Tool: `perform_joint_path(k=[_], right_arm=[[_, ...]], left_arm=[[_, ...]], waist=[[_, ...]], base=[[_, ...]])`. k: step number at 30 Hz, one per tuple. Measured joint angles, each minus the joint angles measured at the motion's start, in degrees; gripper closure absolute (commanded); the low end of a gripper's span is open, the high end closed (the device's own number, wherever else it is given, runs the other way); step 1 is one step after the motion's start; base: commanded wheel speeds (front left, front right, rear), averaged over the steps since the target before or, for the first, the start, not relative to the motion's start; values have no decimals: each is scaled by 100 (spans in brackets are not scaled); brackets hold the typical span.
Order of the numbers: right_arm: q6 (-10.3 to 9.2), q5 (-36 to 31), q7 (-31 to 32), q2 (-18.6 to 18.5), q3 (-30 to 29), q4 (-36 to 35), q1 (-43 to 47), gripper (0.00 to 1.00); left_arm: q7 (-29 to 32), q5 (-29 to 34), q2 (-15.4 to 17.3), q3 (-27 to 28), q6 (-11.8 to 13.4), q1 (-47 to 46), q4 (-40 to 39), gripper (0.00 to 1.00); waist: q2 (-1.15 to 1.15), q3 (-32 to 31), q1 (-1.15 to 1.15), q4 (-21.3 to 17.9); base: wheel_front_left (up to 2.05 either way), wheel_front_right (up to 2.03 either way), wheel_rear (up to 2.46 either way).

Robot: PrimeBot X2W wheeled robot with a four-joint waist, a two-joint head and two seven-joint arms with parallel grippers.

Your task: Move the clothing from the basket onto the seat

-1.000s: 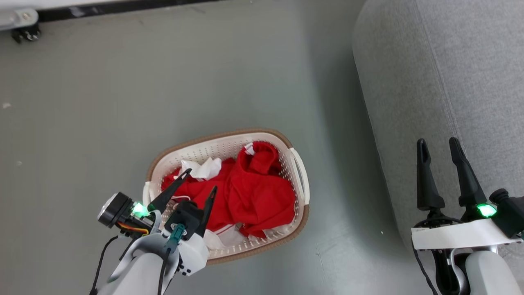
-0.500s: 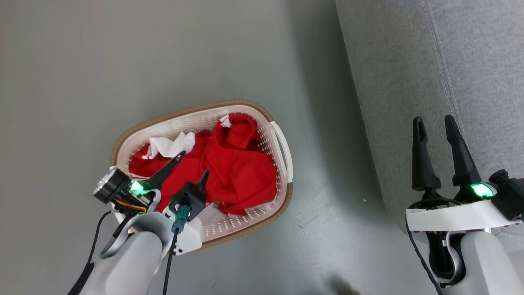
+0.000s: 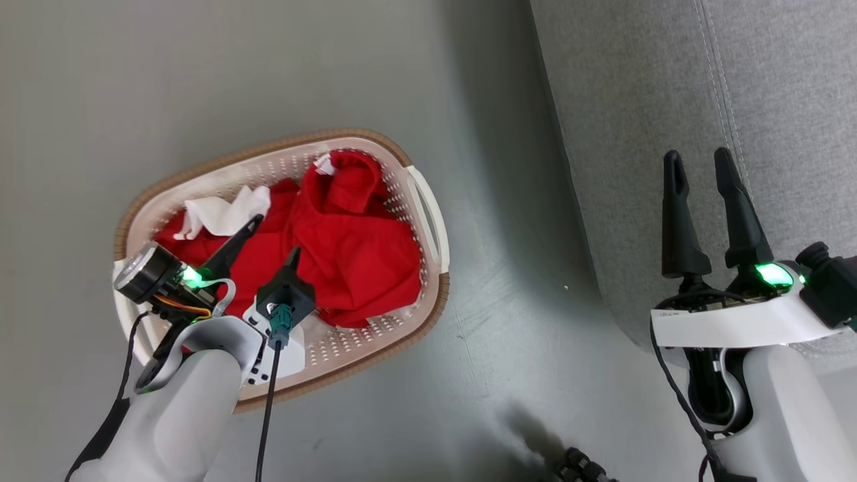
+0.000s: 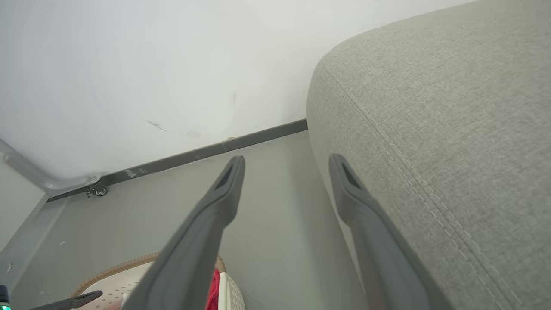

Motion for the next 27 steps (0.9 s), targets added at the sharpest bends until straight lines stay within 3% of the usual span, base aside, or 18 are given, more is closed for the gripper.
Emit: perform_joint_path(k=[27], right_arm=[[0,519,-1,2,336,13,-555,0]], left_arm=[[655,536,431,-19,499,-659,654,0]], waist=[[0,757,0,-590]], base=[[0,0,0]])
